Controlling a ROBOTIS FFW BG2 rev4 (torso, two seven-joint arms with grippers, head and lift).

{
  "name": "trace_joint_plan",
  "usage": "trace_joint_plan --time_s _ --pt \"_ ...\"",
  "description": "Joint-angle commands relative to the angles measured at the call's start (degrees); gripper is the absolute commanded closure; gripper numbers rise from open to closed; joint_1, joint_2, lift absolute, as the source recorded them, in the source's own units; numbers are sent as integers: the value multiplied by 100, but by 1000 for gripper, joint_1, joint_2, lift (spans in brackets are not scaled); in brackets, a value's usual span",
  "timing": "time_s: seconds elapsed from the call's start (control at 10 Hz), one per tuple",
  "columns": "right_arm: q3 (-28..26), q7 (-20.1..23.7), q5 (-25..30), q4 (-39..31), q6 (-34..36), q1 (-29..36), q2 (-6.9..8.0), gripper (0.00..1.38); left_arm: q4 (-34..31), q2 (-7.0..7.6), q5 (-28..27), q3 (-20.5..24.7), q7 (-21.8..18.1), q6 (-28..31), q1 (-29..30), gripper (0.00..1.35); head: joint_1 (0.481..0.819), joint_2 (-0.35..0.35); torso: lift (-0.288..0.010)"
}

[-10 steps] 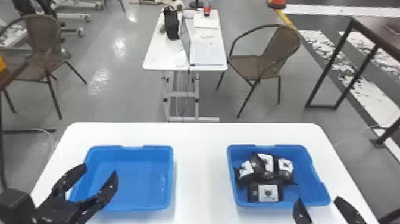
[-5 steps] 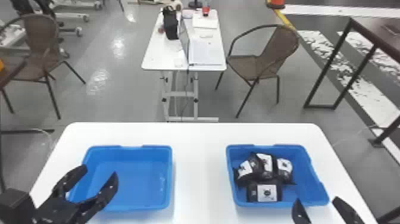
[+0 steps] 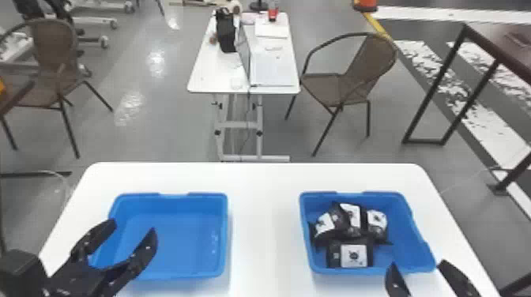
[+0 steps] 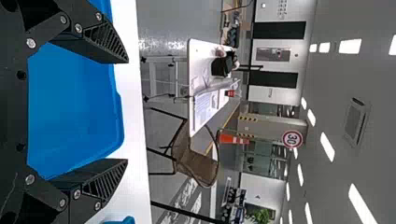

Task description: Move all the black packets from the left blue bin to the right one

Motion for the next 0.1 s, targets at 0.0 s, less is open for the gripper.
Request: trace_joint_plan --time_s 0.0 --pt "1 9 -9 4 0 4 23 137 3 -15 15 -14 1 4 0 303 695 -55 0"
